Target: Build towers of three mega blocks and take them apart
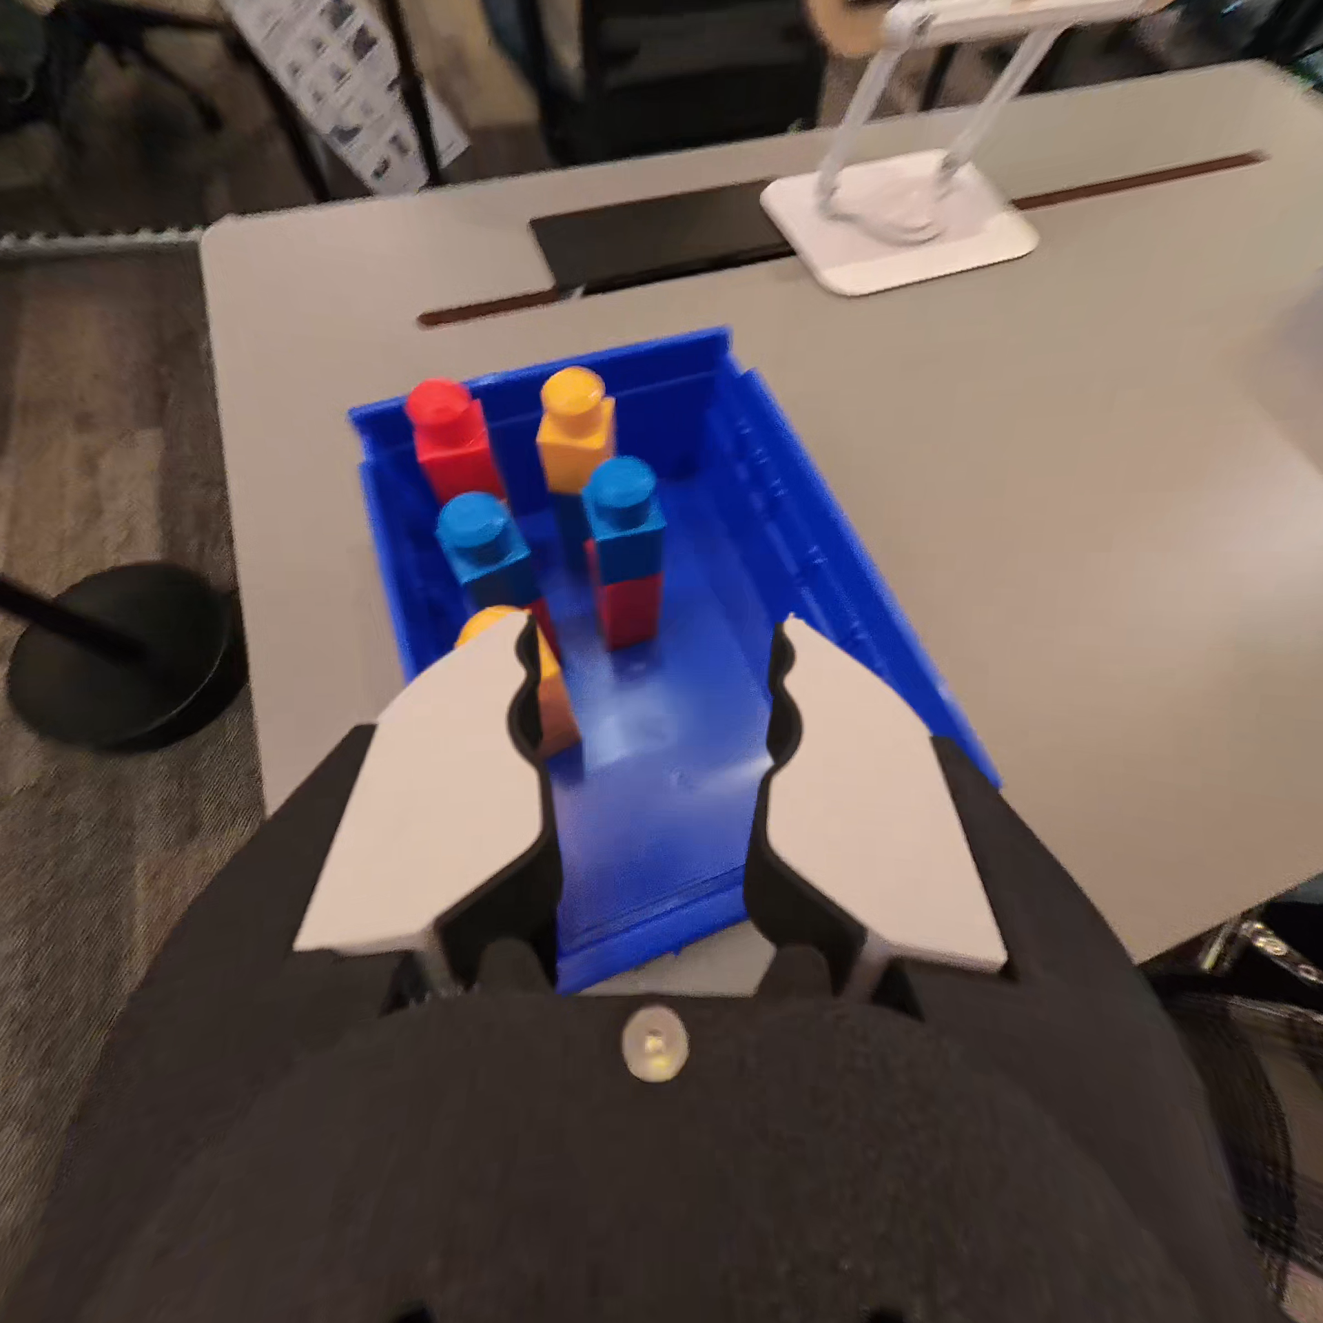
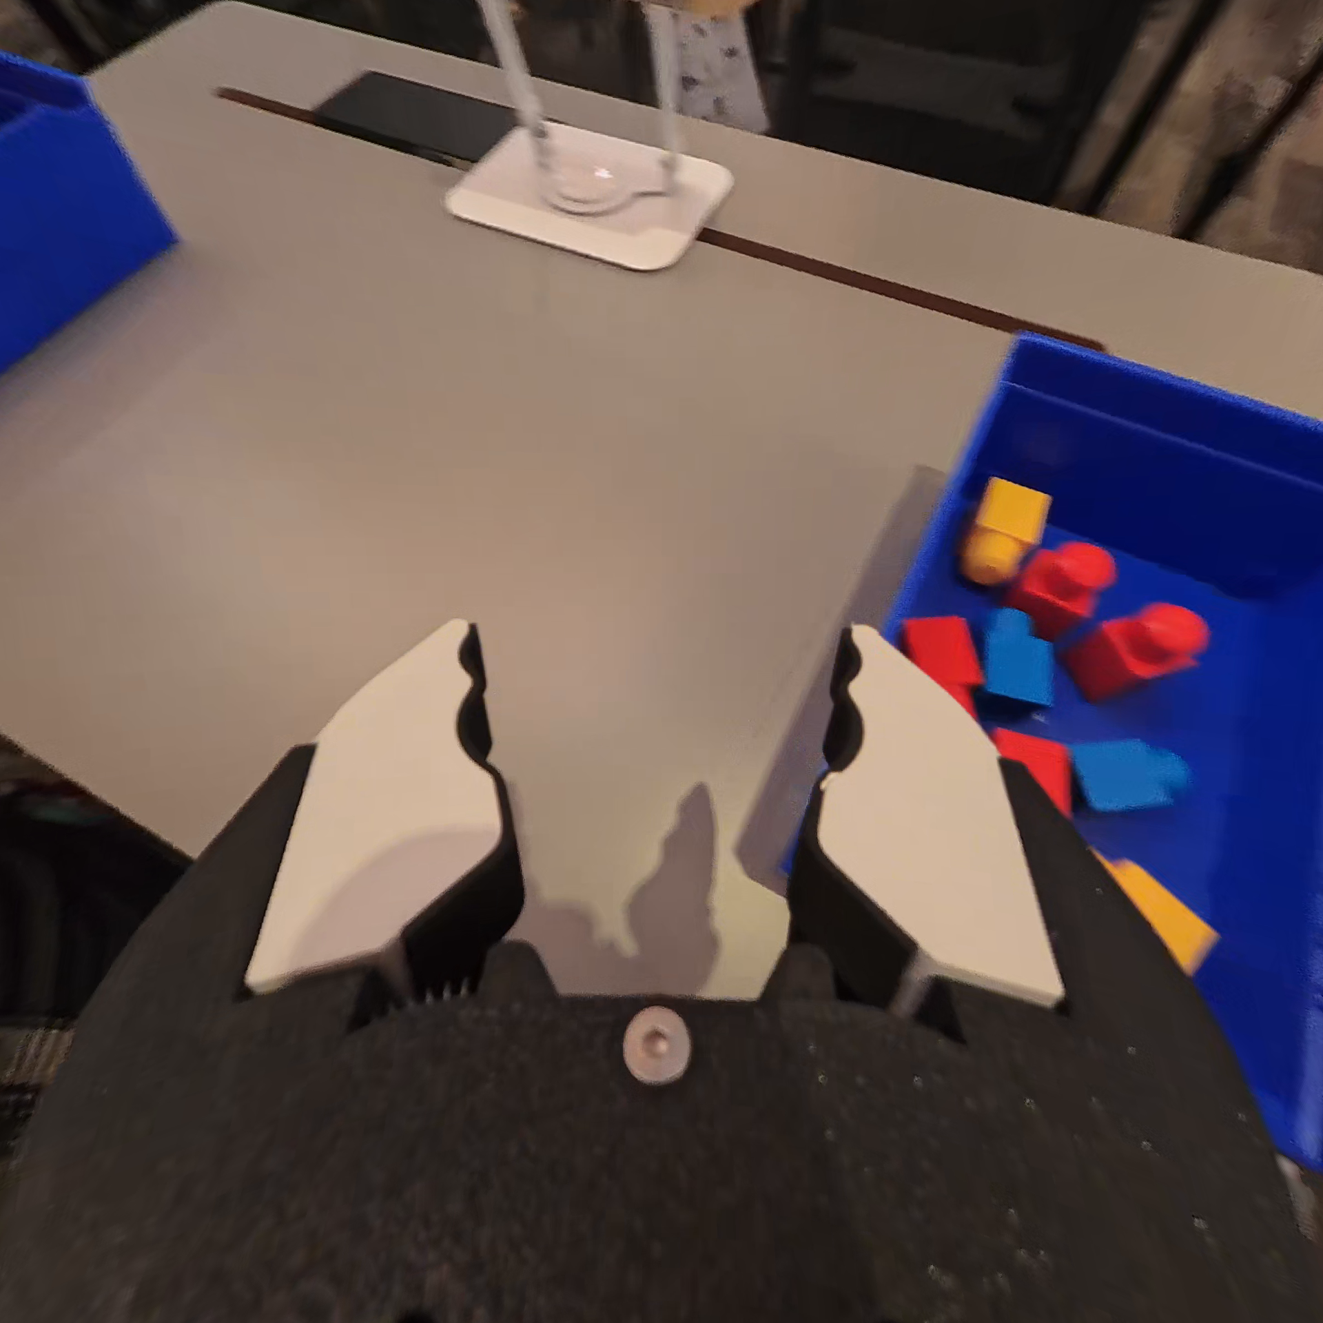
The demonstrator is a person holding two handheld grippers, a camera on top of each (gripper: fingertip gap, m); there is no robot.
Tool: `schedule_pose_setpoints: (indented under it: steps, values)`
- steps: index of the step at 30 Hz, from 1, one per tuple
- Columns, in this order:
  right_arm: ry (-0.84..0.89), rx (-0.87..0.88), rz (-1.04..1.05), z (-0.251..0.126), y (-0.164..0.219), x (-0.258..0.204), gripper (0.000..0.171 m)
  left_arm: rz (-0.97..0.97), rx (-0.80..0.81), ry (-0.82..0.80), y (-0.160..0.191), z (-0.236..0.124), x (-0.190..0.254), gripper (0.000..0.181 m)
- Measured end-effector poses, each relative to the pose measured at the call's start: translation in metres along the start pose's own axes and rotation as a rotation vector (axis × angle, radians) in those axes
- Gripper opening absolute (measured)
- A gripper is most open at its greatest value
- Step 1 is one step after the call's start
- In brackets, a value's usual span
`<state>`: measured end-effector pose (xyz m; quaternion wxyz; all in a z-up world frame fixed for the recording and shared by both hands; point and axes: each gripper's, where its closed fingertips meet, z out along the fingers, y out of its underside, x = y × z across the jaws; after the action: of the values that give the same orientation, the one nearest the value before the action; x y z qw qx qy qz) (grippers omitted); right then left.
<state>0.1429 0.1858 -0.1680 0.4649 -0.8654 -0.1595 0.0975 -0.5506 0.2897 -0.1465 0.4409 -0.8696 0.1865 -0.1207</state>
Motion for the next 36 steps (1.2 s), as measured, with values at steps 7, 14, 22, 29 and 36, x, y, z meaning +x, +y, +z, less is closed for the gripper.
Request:
schedule_pose_setpoints:
  steps: [7,14,22,29,36]
  values:
    - [-0.204,0.027,-0.025,0.039,0.018,-0.075,0.088,-0.131,-0.100,-0.113,0.033,0.030,-0.036,0.078]
    - [-0.296,0.042,-0.021,0.051,0.019,-0.099,0.083,-0.182,-0.112,-0.189,0.040,0.064,-0.051,0.085]
    - [-0.313,0.052,-0.031,0.050,0.020,-0.106,0.082,-0.084,-0.194,-0.339,0.053,0.075,-0.074,0.063]
    - [-0.344,0.076,-0.025,0.050,0.020,-0.115,0.081,0.094,-0.251,-0.351,0.052,0.074,-0.063,0.036]
    - [-0.379,0.074,-0.049,0.046,0.024,-0.125,0.078,0.116,-0.115,-0.236,-0.008,0.037,-0.038,0.036]
